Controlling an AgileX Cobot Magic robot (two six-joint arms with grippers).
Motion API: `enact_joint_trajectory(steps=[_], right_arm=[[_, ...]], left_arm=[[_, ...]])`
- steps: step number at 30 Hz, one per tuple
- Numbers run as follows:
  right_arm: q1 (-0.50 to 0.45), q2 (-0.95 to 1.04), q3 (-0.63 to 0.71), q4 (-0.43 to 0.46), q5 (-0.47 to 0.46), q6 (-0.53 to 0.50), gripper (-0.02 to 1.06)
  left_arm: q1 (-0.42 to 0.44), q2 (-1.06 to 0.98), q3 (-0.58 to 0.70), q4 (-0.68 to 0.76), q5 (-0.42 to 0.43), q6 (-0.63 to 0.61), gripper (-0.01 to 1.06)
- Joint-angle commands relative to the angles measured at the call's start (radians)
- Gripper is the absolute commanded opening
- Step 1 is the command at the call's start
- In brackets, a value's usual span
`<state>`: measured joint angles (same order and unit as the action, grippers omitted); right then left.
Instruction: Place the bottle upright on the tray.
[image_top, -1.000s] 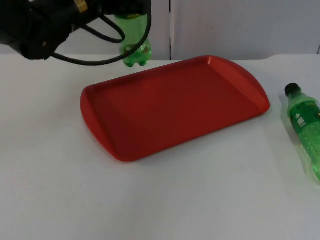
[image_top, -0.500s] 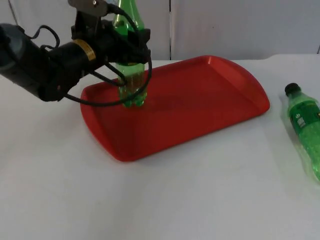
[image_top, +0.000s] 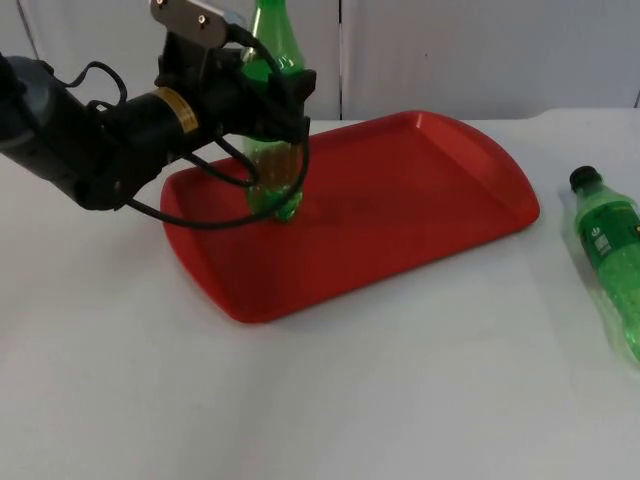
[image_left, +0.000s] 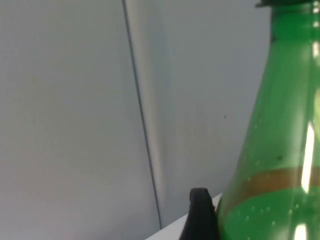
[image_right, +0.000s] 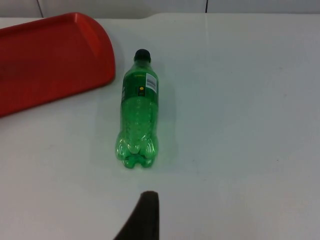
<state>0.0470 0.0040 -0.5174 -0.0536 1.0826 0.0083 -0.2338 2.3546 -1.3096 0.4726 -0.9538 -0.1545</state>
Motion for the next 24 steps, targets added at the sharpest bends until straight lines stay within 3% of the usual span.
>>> enact_joint_trajectory(steps=[1, 2, 6, 22, 24], right_arm=[[-0.005, -0.004, 0.002, 0.006, -0.005, 0.003, 0.88], [-0.005, -0.004, 0.002, 0.006, -0.005, 0.003, 0.88], [-0.005, -0.004, 0.002, 0.006, -0.005, 0.003, 0.88], [-0.005, -0.004, 0.002, 0.006, -0.005, 0.003, 0.88], [-0.005, -0.004, 0.002, 0.006, -0.005, 0.003, 0.88]], left_arm=[[0.002, -0.001, -0.005, 0.028, -0.003, -0.008, 0.52], [0.002, -0.001, -0.005, 0.028, -0.003, -0.008, 0.52], [0.002, -0.001, -0.003, 0.019, -0.003, -0.008, 0.76], [0.002, -0.001, -0.001, 0.032, -0.003, -0.011, 0.80], [0.002, -0.001, -0.001, 0.032, -0.001, -0.011, 0.95]])
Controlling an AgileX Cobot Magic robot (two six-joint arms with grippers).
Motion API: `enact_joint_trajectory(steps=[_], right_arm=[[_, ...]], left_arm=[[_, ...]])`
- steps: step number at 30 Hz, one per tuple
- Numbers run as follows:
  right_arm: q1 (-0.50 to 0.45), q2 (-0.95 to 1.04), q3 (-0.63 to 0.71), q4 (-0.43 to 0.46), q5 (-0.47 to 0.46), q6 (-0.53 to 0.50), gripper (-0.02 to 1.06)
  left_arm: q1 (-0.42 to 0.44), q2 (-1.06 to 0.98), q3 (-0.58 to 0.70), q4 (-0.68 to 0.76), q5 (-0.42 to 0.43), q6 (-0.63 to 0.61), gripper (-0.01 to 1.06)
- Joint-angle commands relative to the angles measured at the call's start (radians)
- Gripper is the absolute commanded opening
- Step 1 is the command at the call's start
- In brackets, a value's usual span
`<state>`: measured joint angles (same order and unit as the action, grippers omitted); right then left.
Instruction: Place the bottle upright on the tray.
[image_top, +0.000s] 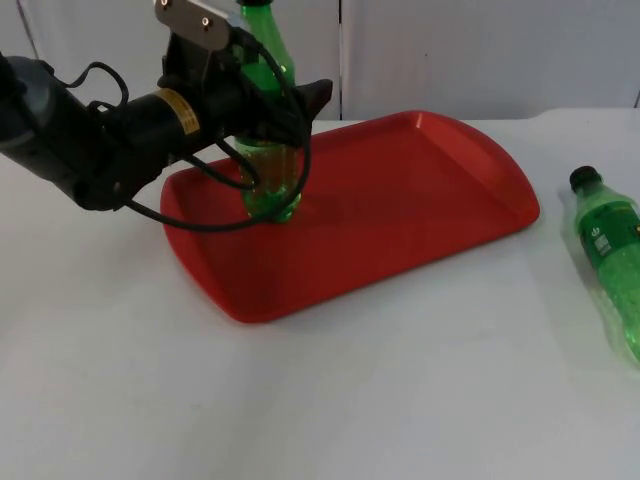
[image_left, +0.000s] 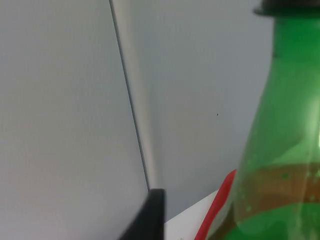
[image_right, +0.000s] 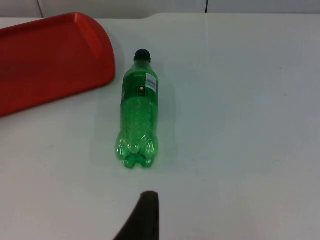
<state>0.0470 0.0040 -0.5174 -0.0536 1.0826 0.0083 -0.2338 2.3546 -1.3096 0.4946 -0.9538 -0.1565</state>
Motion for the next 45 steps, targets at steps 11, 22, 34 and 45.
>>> enact_joint_trajectory(steps=[11, 22, 34, 45], right_arm=[[-0.005, -0.004, 0.002, 0.006, -0.005, 0.003, 0.88], [-0.005, -0.004, 0.002, 0.006, -0.005, 0.003, 0.88], [-0.005, -0.004, 0.002, 0.006, -0.005, 0.003, 0.88], [-0.005, -0.004, 0.002, 0.006, -0.005, 0.003, 0.88]], left_arm=[[0.025, -0.025, 0.041, 0.007, 0.005, -0.013, 1.05], [0.037, -0.076, 0.173, 0.015, -0.039, -0.020, 1.05], [0.037, -0.136, 0.287, -0.035, -0.036, -0.004, 1.05], [0.037, -0.305, 0.466, -0.049, -0.016, -0.033, 1.05]])
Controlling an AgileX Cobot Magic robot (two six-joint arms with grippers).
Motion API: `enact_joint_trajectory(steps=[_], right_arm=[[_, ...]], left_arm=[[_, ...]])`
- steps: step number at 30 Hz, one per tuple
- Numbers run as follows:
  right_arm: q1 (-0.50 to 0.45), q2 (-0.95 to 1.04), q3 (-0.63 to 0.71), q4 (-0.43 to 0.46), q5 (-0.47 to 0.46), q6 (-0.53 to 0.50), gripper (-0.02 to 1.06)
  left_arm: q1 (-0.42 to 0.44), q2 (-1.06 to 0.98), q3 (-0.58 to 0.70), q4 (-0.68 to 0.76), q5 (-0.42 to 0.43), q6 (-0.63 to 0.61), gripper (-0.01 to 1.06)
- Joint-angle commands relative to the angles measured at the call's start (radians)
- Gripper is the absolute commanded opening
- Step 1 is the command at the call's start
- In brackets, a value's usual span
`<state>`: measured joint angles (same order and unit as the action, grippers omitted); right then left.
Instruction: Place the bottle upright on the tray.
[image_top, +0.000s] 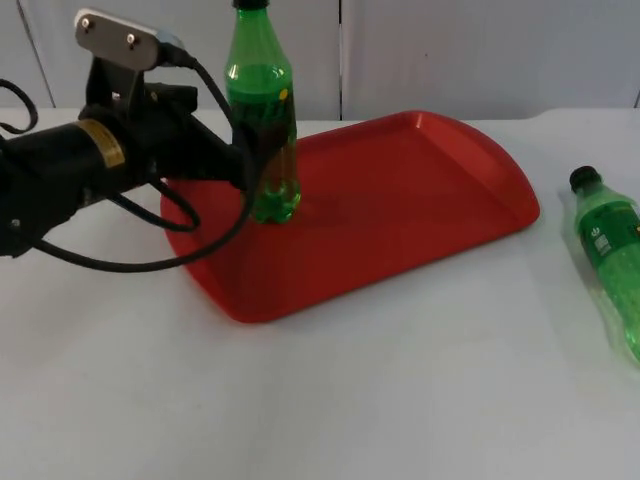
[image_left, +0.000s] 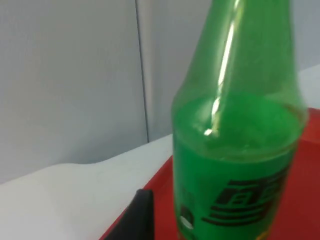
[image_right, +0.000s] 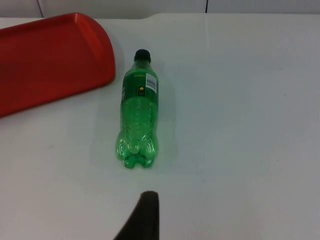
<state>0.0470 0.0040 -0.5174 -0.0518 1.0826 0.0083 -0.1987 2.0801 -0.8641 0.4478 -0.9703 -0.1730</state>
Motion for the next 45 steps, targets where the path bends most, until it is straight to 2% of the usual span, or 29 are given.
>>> enact_joint_trajectory(steps=[1, 4, 6, 7, 10, 12, 13, 17, 18, 23, 25, 28, 29, 33, 35, 38, 45], right_arm=[[-0.005, -0.004, 0.002, 0.004, -0.005, 0.003, 0.88], [-0.005, -0.004, 0.002, 0.004, -0.005, 0.003, 0.88], [-0.005, -0.004, 0.002, 0.004, -0.005, 0.003, 0.88], [-0.005, -0.004, 0.002, 0.004, -0.005, 0.003, 0.88], [-0.005, -0.004, 0.002, 0.004, -0.005, 0.003, 0.88], [-0.005, -0.004, 0.002, 0.004, -0.005, 0.003, 0.88], [-0.005, -0.004, 0.002, 0.004, -0.005, 0.003, 0.88], [-0.005, -0.004, 0.002, 0.004, -0.005, 0.003, 0.88], [-0.005, -0.004, 0.002, 0.004, -0.005, 0.003, 0.88], [-0.005, -0.004, 0.002, 0.004, -0.005, 0.003, 0.88], [-0.005, -0.004, 0.002, 0.004, -0.005, 0.003, 0.88], [-0.005, -0.004, 0.002, 0.004, -0.005, 0.003, 0.88], [-0.005, -0.004, 0.002, 0.004, -0.005, 0.003, 0.88], [-0.005, -0.004, 0.002, 0.004, -0.005, 0.003, 0.88], [-0.005, -0.004, 0.002, 0.004, -0.005, 0.003, 0.88], [-0.005, -0.004, 0.002, 0.004, -0.005, 0.003, 0.88], [-0.005, -0.004, 0.002, 0.004, -0.005, 0.003, 0.88]], left_arm=[[0.002, -0.055, 0.040, -0.002, 0.005, -0.019, 1.05], [0.002, -0.131, 0.089, -0.002, 0.026, -0.026, 1.05], [0.002, -0.189, 0.103, 0.007, 0.089, -0.062, 1.05], [0.002, -0.189, 0.103, 0.007, 0.089, -0.062, 1.05], [0.002, -0.296, 0.103, 0.016, 0.274, -0.177, 1.05], [0.002, -0.376, 0.103, 0.016, 0.375, -0.209, 1.05], [0.002, -0.376, 0.103, 0.016, 0.375, -0.209, 1.05], [0.002, -0.532, 0.103, 0.016, 0.542, -0.228, 1.05], [0.002, -0.532, 0.103, 0.016, 0.542, -0.228, 1.05], [0.001, -0.696, 0.103, 0.016, 0.696, -0.306, 1.05], [0.001, -0.726, 0.103, 0.016, 0.723, -0.306, 1.05], [0.001, -0.805, 0.103, 0.016, 0.836, -0.356, 1.05], [0.001, -0.805, 0.103, 0.016, 0.836, -0.356, 1.05], [-0.006, -0.918, 0.101, 0.008, 1.027, -0.363, 1.05], [-0.006, -0.930, 0.101, 0.008, 1.047, -0.363, 1.05], [-0.038, -0.995, 0.101, -0.021, 1.120, -0.363, 1.05], [-0.182, -1.075, 0.101, -0.066, 1.216, -0.308, 1.05]])
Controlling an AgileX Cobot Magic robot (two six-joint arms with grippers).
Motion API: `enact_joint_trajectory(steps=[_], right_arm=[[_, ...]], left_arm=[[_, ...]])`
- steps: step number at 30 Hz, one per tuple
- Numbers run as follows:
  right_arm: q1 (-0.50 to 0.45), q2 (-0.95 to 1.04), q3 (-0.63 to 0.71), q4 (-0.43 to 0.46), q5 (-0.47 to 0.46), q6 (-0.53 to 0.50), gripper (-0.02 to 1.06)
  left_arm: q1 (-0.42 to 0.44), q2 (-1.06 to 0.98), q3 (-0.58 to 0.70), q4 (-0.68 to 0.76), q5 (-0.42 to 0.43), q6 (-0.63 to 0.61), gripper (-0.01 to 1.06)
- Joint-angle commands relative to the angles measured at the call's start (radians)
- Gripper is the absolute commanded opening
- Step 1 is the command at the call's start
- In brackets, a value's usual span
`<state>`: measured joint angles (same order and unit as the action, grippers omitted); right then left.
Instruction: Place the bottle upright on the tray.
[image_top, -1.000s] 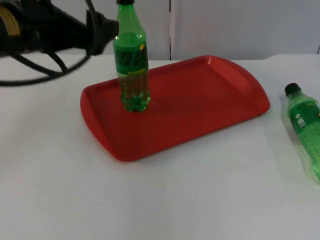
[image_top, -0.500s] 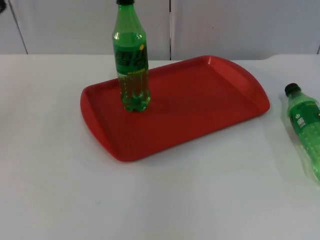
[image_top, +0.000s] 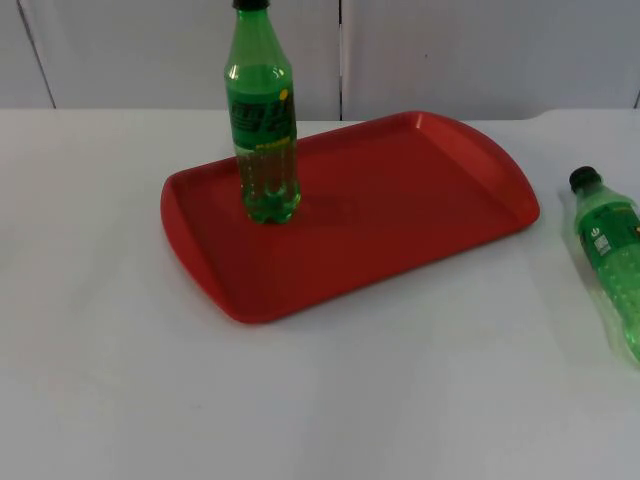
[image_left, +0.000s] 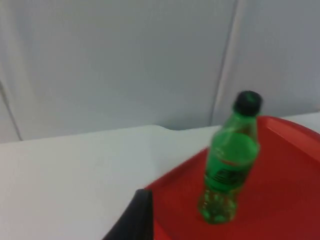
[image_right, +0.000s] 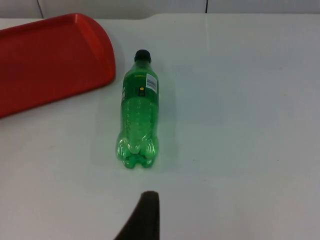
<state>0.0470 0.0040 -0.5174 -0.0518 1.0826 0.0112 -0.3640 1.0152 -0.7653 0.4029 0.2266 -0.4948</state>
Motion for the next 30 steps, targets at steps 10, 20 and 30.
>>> enact_joint_trajectory(steps=[10, 20, 30], right_arm=[[-0.005, -0.004, 0.002, 0.004, -0.005, 0.000, 0.88], [-0.005, -0.004, 0.002, 0.004, -0.005, 0.000, 0.88], [-0.005, -0.004, 0.002, 0.004, -0.005, 0.000, 0.88]], left_arm=[[-0.107, -0.084, 0.002, -0.249, 0.146, 0.225, 1.05], [-0.107, -0.204, 0.002, -0.482, 0.256, 0.484, 1.05], [-0.107, -0.362, 0.002, -0.526, 0.349, 0.542, 1.05]])
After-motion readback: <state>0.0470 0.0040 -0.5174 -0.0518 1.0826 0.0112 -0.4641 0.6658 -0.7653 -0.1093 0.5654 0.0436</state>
